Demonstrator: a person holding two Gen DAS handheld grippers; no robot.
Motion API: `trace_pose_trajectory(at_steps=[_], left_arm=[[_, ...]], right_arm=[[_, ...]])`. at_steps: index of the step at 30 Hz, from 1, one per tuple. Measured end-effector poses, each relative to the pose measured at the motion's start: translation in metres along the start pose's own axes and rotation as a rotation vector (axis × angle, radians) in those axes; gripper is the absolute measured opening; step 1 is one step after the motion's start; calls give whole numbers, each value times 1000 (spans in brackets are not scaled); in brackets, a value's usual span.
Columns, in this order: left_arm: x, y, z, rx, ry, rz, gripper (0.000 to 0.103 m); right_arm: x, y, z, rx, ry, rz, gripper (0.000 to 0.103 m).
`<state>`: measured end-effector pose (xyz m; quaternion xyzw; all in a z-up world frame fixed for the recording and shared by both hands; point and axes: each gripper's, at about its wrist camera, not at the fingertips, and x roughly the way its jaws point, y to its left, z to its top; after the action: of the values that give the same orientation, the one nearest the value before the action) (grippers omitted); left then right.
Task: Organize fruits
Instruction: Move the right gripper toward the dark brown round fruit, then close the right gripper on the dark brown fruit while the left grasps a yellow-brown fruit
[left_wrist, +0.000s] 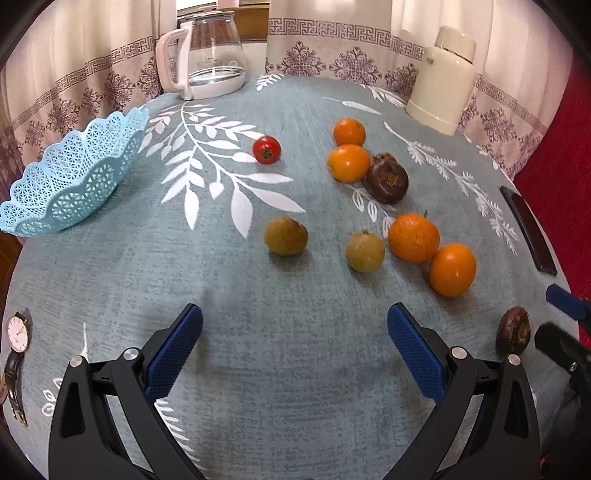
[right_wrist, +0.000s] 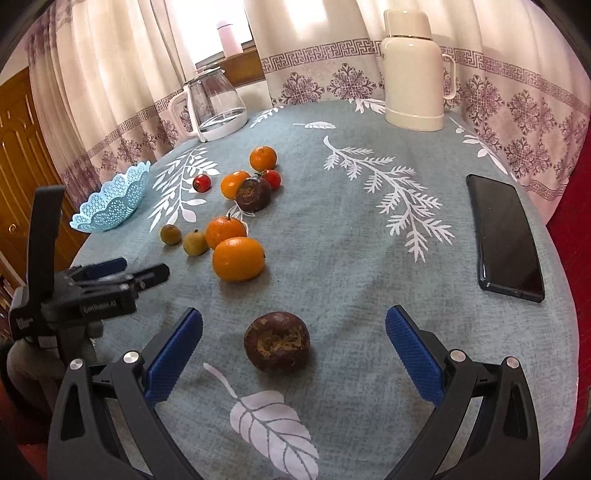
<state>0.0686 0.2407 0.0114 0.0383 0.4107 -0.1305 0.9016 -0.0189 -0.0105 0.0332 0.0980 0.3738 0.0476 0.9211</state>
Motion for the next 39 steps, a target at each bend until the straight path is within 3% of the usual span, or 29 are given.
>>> trace_pose_trajectory(at_steps=[13, 27, 32, 39], left_arm=[[-2, 10, 13, -13, -30, 28, 101], [1, 12, 13, -21, -25, 36, 101], [2, 12, 14, -18, -27, 34, 101], [4, 14, 17, -17, -27, 37, 101]], right_arm=[[14, 4, -8, -14, 63, -11, 86], [17, 6, -7, -19, 64, -41, 85], [20, 10, -6, -22, 67, -36, 78], [23, 15, -7, -32, 71, -38, 77]])
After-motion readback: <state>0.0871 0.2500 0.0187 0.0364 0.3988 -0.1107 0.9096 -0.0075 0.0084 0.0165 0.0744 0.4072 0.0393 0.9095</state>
